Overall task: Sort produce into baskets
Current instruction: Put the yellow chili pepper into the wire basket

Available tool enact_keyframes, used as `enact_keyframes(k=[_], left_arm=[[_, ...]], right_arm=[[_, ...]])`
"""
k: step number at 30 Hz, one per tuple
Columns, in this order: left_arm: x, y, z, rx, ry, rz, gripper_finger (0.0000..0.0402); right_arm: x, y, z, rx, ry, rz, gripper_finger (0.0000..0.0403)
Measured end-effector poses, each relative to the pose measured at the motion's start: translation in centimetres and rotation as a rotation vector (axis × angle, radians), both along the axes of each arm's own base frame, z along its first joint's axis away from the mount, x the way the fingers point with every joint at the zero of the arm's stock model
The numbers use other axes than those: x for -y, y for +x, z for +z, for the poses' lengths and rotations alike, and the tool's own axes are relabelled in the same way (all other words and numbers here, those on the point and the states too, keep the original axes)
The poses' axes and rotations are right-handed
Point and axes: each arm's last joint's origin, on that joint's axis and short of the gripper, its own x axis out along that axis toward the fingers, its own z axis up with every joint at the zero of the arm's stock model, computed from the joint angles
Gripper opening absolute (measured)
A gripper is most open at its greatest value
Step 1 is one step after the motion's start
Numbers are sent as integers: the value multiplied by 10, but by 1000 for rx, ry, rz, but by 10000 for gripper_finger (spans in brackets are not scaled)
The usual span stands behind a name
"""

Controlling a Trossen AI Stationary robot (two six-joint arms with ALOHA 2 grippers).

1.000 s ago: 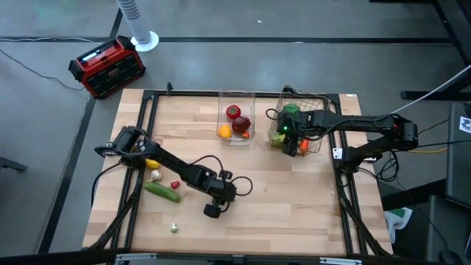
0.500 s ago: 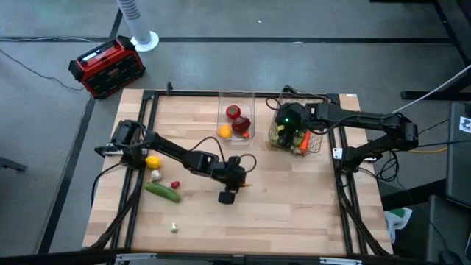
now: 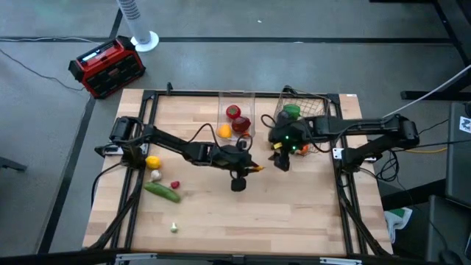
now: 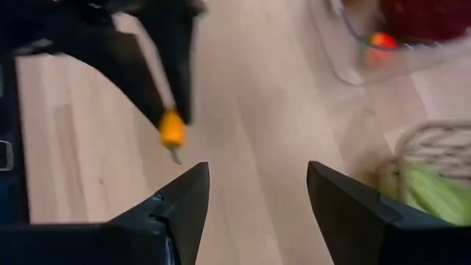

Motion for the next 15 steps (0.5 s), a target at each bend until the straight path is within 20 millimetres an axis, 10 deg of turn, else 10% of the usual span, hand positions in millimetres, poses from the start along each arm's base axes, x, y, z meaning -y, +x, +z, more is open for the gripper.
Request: enact_keyframes(k=[15], left_arm=[[2,6,14,164,67,-41,70]], right_arm=[[-26,3,2,44,58,123,227]])
